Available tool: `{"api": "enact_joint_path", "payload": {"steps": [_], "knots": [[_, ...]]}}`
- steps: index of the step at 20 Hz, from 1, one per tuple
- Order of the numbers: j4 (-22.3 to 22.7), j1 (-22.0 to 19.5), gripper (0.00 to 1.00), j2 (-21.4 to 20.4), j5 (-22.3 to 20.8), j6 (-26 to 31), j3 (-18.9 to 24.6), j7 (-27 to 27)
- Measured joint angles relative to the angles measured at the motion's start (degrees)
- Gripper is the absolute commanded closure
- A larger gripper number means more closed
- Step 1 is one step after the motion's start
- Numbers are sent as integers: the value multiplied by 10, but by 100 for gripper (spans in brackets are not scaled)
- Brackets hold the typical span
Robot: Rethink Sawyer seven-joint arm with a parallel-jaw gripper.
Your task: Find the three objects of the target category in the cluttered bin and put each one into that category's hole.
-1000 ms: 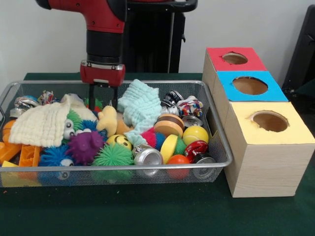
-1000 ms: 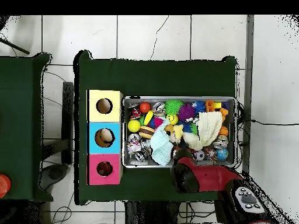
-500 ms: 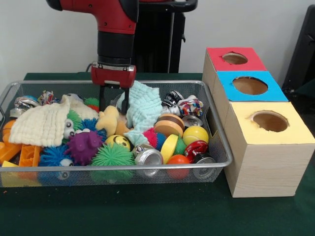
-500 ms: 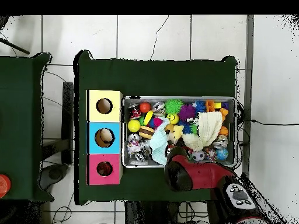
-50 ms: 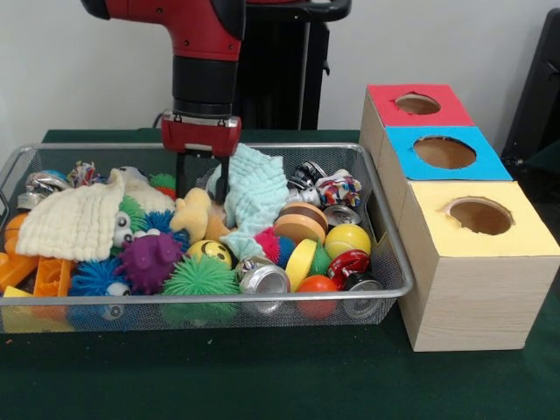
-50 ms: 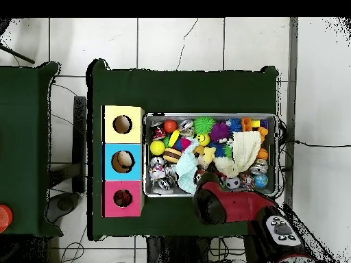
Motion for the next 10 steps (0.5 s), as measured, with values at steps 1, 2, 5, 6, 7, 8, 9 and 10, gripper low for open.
{"api": "enact_joint_path", "payload": {"steps": [1, 2, 5, 6, 7, 8, 9, 10], "knots": [[0, -2, 0, 0, 0, 0, 2, 0], [0, -6, 0, 0, 0, 0, 4, 0], [0, -13, 0, 0, 0, 0, 8, 0], [0, -15, 0, 0, 0, 0, 9, 0], [0, -16, 0, -1, 0, 0, 11, 0], [0, -18, 0, -1, 0, 0, 13, 0], [0, -20, 0, -1, 0, 0, 15, 0], [0, -21, 0, -2, 0, 0, 17, 0]]}}
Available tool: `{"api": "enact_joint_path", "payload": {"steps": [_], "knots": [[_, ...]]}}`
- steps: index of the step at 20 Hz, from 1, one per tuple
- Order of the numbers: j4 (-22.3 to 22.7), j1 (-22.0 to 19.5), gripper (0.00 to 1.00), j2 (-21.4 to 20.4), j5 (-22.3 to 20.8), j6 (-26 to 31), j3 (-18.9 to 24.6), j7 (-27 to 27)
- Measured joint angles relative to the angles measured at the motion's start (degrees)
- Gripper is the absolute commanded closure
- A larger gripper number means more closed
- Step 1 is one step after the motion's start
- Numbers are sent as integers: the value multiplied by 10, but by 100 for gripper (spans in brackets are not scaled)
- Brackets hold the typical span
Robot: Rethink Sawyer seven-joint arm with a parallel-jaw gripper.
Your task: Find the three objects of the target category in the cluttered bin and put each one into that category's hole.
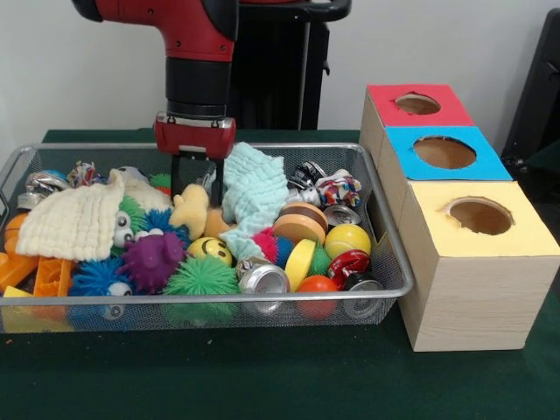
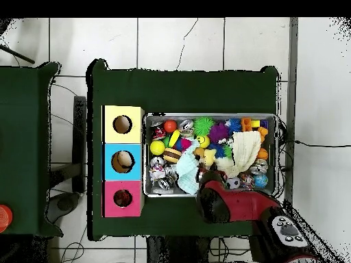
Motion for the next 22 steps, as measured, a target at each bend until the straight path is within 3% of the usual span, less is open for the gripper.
{"api": "enact_joint_path", "payload": {"steps": [22], "knots": [[-32, -10, 0, 11, 0, 0, 20, 0]]}}
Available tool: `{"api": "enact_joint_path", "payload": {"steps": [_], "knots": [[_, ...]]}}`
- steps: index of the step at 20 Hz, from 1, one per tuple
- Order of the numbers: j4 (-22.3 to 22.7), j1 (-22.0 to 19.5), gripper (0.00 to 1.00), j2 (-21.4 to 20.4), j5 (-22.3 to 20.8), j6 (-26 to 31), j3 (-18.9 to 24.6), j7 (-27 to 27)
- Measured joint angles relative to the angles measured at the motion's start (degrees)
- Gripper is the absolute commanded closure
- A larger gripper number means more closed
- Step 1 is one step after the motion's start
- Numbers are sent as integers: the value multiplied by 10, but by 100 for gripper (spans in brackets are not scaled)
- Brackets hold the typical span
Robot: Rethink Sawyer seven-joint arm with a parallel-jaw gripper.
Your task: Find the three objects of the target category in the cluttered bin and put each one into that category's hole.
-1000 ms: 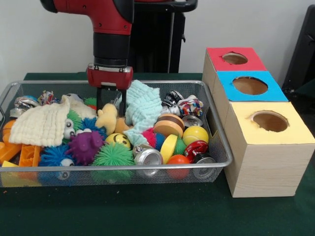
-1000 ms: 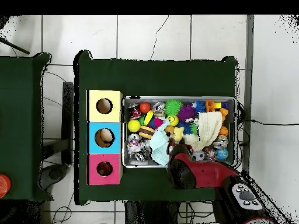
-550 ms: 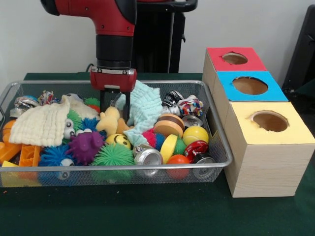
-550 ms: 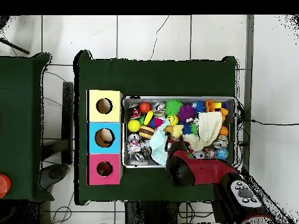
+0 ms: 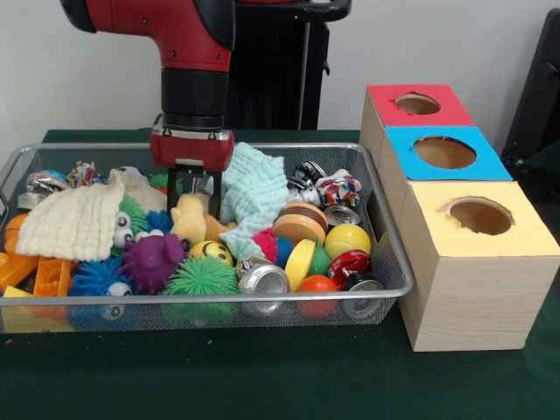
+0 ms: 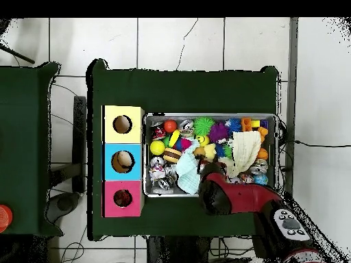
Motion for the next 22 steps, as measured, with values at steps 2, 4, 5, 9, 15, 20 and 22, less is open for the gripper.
{"api": "enact_joint_path", "payload": {"steps": [2, 4, 5, 9, 15, 20, 22], "knots": [[-5, -8, 0, 3, -1, 0, 5, 0], [-10, -18, 0, 5, -6, 0, 13, 0], [-12, -21, 0, 7, -8, 0, 15, 0], [-25, -41, 0, 19, -24, 0, 31, 0], [-42, -59, 0, 36, -49, 0, 43, 0], [-45, -64, 100, 37, -63, 0, 50, 0], [-46, -66, 100, 38, -66, 0, 52, 0]]}}
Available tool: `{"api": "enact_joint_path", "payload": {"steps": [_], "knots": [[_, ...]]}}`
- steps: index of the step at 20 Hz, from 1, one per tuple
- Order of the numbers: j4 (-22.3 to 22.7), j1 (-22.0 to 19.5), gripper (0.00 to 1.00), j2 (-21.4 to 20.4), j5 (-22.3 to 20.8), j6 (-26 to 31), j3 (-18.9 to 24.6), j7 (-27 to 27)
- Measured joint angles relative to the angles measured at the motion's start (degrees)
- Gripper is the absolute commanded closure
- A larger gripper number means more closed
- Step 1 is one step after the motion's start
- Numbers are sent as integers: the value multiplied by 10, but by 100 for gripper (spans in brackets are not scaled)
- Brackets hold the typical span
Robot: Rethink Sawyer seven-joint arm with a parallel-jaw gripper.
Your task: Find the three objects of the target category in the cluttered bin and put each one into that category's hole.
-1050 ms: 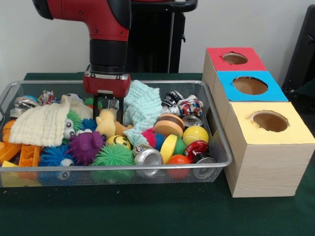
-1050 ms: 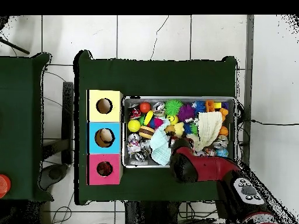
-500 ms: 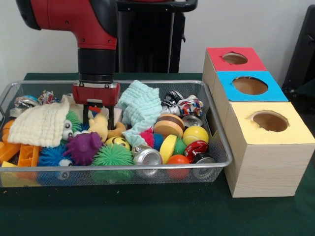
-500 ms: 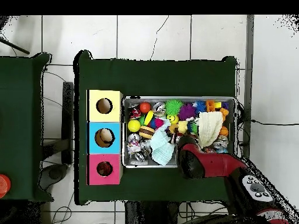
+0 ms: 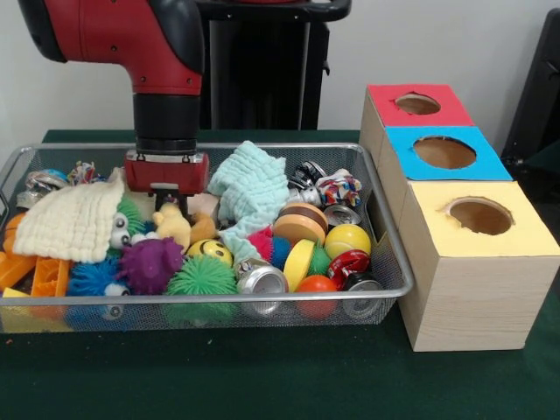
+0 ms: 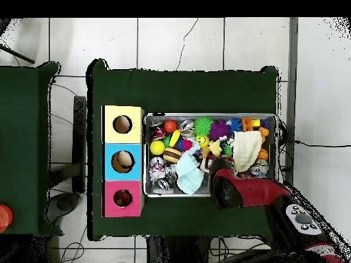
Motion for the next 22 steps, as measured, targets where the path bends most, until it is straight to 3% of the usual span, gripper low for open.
{"api": "enact_joint_path", "payload": {"steps": [13, 22], "knots": [[-11, -6, 100, 6, -14, 0, 6, 0], [24, 8, 100, -63, 3, 55, 6, 0]]}}
